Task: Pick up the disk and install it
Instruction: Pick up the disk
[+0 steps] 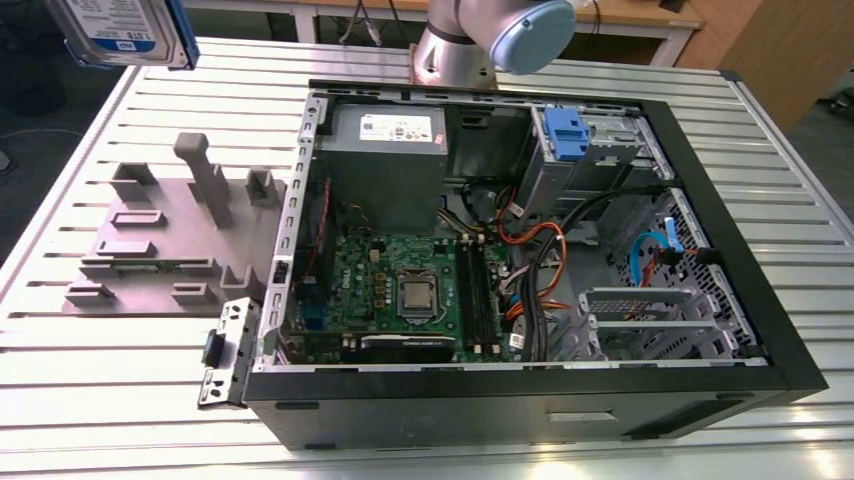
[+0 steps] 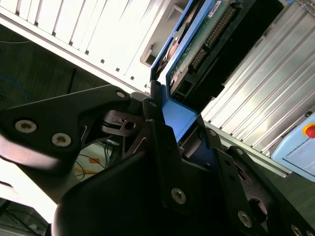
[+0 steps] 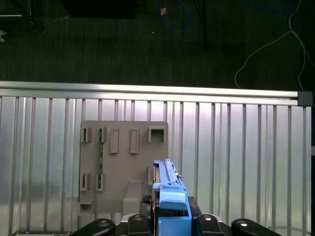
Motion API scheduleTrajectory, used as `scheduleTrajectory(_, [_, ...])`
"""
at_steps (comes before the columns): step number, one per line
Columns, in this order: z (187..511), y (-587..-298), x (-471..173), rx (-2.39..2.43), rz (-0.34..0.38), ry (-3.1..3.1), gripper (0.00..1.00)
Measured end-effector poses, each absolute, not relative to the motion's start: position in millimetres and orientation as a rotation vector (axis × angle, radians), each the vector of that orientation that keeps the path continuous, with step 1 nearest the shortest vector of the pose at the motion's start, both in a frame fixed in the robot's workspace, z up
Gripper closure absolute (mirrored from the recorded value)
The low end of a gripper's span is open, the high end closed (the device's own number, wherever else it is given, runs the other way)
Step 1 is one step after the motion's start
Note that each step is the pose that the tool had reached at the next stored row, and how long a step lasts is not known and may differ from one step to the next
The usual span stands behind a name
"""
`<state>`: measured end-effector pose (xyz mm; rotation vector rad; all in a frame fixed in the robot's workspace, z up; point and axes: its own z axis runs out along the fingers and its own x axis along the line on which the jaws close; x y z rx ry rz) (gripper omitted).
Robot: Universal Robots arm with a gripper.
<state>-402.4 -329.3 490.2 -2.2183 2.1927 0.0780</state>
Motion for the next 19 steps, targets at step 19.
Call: scheduleTrajectory(19, [490, -329, -391, -2.218, 0.078, 2.193, 0.63])
